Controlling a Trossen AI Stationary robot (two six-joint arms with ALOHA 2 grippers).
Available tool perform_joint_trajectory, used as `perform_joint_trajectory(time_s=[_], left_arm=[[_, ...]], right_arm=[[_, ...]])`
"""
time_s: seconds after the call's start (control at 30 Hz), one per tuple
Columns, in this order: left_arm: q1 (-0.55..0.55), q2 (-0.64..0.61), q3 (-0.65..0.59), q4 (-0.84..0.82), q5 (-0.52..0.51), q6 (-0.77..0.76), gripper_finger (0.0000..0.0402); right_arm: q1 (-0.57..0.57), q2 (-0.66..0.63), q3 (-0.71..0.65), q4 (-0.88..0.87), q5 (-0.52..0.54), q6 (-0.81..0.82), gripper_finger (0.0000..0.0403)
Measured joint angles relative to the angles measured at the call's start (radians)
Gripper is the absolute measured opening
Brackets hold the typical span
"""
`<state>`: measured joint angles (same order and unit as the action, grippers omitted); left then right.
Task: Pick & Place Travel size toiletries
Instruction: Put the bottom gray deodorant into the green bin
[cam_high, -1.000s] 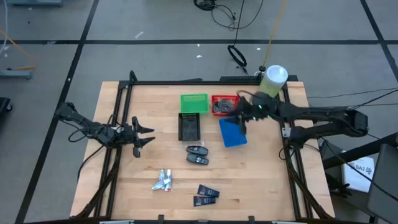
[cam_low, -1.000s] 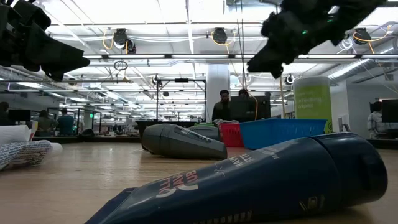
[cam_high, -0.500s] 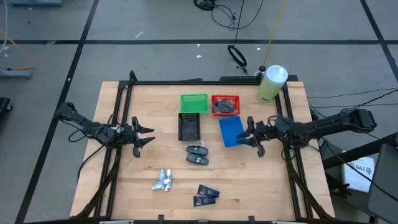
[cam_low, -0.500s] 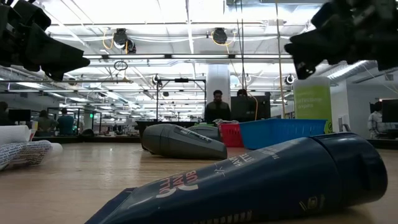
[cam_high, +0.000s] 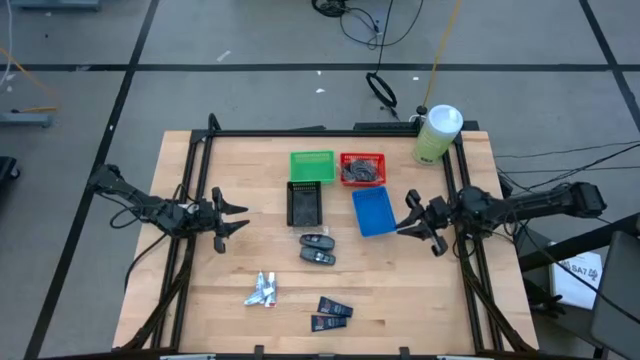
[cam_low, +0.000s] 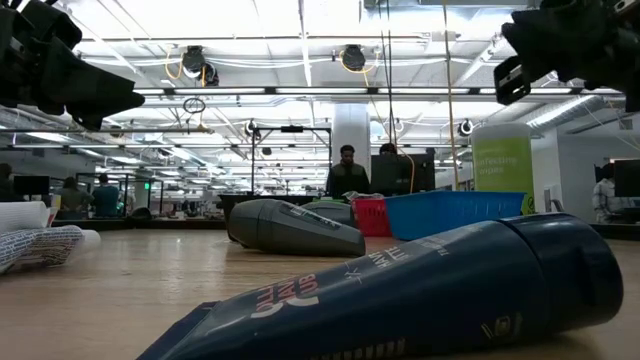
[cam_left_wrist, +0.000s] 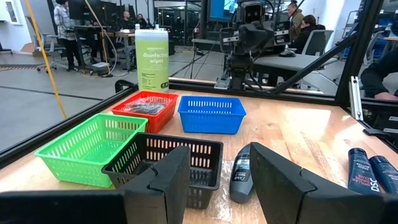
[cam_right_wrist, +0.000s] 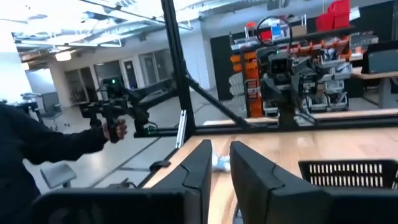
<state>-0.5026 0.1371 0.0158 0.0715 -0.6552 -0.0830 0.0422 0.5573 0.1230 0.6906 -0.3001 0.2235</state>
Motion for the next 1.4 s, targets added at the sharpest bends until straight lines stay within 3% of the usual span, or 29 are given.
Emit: perform_joint_trajectory(time_s=[0.4, 0.63, 1.4], left_arm=[[0.0, 0.0, 0.0, 0.035, 0.0, 0.0, 0.0163], [0.0, 0.0, -0.001, 0.037, 0.0, -0.032, 0.0163], [0.0, 0.0, -0.001, 0.12, -0.002, 0.003, 0.0163]], right_arm=[[0.0, -0.272, 0.0, -0.262, -0.054, -0.067, 0.0027], [-0.001, -0.363, 0.0, -0.405, -0.147, -0.161, 0.0011], [-0.001, -0.555, 0.003, -0.743, -0.093, -0.209, 0.0001]])
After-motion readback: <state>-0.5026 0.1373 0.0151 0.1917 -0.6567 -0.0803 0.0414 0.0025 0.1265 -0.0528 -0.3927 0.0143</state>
